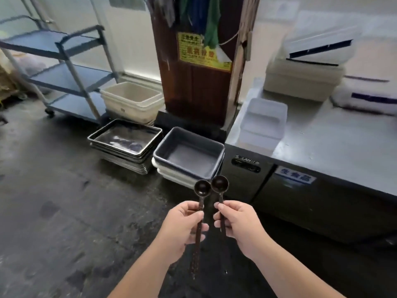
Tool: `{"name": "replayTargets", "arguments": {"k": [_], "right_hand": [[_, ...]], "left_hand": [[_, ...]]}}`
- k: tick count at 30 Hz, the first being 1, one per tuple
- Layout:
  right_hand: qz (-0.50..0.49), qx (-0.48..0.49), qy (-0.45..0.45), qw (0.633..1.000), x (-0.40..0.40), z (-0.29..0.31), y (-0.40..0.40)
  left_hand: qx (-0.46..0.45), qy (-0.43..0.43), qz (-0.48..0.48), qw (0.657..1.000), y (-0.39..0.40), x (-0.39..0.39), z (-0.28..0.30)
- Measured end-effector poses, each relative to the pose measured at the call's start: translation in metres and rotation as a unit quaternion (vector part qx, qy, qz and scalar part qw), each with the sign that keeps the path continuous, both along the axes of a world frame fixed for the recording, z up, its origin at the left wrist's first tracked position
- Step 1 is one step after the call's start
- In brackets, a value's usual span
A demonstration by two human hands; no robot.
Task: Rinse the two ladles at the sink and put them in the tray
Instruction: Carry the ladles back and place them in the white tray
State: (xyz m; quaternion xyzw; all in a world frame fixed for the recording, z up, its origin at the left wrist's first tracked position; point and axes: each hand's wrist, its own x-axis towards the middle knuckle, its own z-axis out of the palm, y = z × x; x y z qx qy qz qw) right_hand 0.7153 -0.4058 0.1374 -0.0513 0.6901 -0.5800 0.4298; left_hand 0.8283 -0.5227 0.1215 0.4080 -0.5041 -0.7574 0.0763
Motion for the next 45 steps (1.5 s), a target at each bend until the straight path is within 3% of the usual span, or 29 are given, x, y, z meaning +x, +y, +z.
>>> {"name": "replayTargets", "arguments": {"k": [14, 19, 24, 36, 45], "right_hand": [[-0.246, -0.005, -0.059, 0.967, -0.151, -0.008, -0.075], [-0.320, -0.020, -0.123, 0.939, -0.208, -0.008, -0.106], [-0.356, -0.084, -0.126, 0.922, -0.275, -0.015, -0.108], [-0.308, -0.045, -0.139, 0.940, -0.472, -0.052, -0.107], [-0.273, 0.040, -0.080, 0.958, -0.533, -0.101, -0.135]], "left_hand": [[0.002, -0.021, -0.162, 0.987, -0.114, -0.209, -0.013], [0.012, -0.012, -0.159, 0.987, -0.142, -0.282, -0.008], [0.048, -0.005, -0.161, 0.986, -0.148, -0.353, -0.008], [0.071, -0.041, -0.080, 0.993, -0.134, -0.537, -0.036], [0.037, -0.097, -0.052, 0.993, -0.130, -0.605, -0.081]]}}
